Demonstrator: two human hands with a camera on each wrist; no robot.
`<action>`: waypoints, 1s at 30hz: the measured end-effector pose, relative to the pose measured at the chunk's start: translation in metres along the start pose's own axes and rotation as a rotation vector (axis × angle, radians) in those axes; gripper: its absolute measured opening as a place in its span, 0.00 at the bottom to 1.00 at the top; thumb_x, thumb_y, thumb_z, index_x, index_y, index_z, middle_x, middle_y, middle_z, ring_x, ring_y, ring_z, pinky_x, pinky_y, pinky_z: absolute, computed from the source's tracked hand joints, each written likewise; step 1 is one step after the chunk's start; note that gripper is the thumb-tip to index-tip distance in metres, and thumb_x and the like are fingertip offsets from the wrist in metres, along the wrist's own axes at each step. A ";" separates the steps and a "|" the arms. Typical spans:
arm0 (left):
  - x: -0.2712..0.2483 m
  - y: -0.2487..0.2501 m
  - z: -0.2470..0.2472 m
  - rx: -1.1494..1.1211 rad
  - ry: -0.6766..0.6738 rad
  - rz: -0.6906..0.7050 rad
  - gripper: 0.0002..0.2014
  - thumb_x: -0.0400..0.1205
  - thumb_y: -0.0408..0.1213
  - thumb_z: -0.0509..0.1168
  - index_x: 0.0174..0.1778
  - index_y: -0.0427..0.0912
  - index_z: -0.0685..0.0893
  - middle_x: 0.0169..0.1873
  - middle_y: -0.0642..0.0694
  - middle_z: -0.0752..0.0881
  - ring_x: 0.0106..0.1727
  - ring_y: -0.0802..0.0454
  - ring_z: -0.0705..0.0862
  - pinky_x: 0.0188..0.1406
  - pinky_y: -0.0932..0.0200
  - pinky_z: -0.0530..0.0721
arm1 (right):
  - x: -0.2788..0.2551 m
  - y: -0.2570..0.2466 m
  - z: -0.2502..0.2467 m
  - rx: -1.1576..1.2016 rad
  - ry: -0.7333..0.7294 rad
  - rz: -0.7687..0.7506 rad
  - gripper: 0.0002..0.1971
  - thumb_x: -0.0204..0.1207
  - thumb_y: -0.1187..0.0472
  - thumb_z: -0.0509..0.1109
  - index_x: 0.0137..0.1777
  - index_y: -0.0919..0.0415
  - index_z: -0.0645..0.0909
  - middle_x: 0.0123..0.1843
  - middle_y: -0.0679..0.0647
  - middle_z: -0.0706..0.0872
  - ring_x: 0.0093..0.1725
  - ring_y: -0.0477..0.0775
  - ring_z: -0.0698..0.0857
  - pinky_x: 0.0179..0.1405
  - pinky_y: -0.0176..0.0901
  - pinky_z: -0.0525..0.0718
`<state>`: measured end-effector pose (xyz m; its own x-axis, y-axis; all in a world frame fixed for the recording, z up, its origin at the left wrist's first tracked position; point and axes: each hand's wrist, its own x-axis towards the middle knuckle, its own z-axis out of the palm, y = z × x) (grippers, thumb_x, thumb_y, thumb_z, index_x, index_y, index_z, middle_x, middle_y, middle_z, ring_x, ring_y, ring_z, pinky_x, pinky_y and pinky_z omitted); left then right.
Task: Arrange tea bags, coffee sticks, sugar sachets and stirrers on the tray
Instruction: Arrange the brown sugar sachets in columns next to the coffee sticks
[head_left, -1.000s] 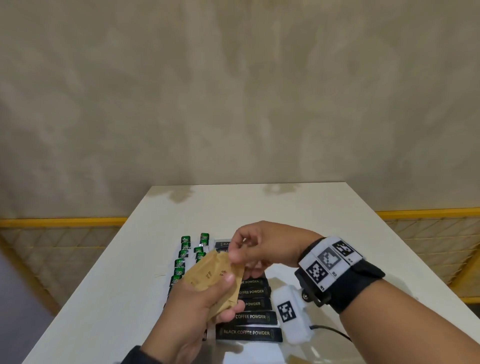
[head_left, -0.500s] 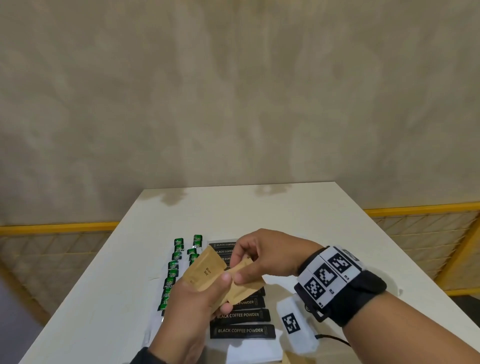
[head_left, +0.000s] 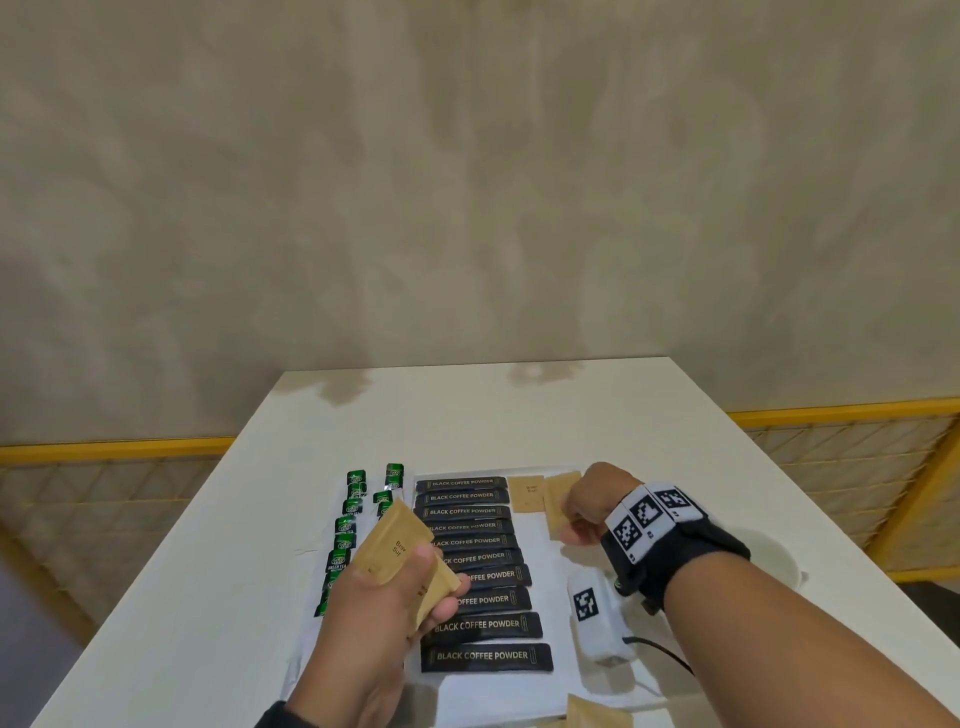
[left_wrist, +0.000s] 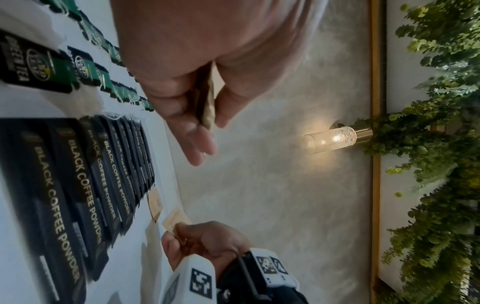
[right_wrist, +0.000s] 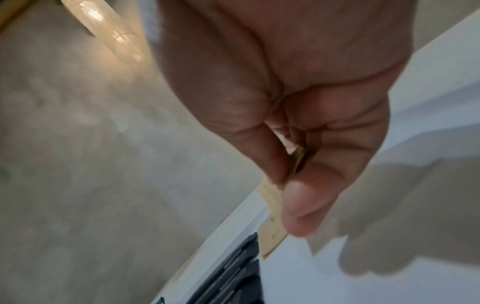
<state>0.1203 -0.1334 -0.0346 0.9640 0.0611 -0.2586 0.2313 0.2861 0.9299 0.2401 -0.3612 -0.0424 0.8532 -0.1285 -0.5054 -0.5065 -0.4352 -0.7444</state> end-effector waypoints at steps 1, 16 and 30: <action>0.000 -0.001 0.000 0.008 -0.003 -0.006 0.09 0.83 0.34 0.65 0.55 0.32 0.81 0.36 0.28 0.90 0.30 0.42 0.83 0.19 0.63 0.82 | 0.003 0.001 0.001 0.043 -0.001 0.018 0.03 0.79 0.69 0.64 0.50 0.64 0.75 0.55 0.63 0.83 0.50 0.60 0.87 0.43 0.47 0.89; 0.000 0.000 -0.003 0.036 0.002 0.005 0.10 0.83 0.34 0.65 0.53 0.29 0.82 0.35 0.26 0.89 0.32 0.40 0.84 0.17 0.65 0.80 | 0.007 -0.018 0.024 -0.459 0.053 0.042 0.13 0.80 0.56 0.69 0.36 0.59 0.73 0.47 0.54 0.84 0.48 0.52 0.86 0.57 0.42 0.84; 0.002 -0.002 -0.003 0.040 0.026 -0.028 0.10 0.82 0.34 0.67 0.53 0.30 0.83 0.36 0.27 0.90 0.22 0.46 0.83 0.18 0.64 0.82 | 0.021 -0.023 0.024 -0.820 0.081 0.046 0.20 0.78 0.45 0.69 0.34 0.59 0.70 0.41 0.52 0.80 0.62 0.56 0.85 0.63 0.45 0.82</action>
<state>0.1209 -0.1311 -0.0379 0.9534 0.0789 -0.2913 0.2641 0.2493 0.9317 0.2670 -0.3326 -0.0459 0.8560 -0.2130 -0.4711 -0.3169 -0.9361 -0.1526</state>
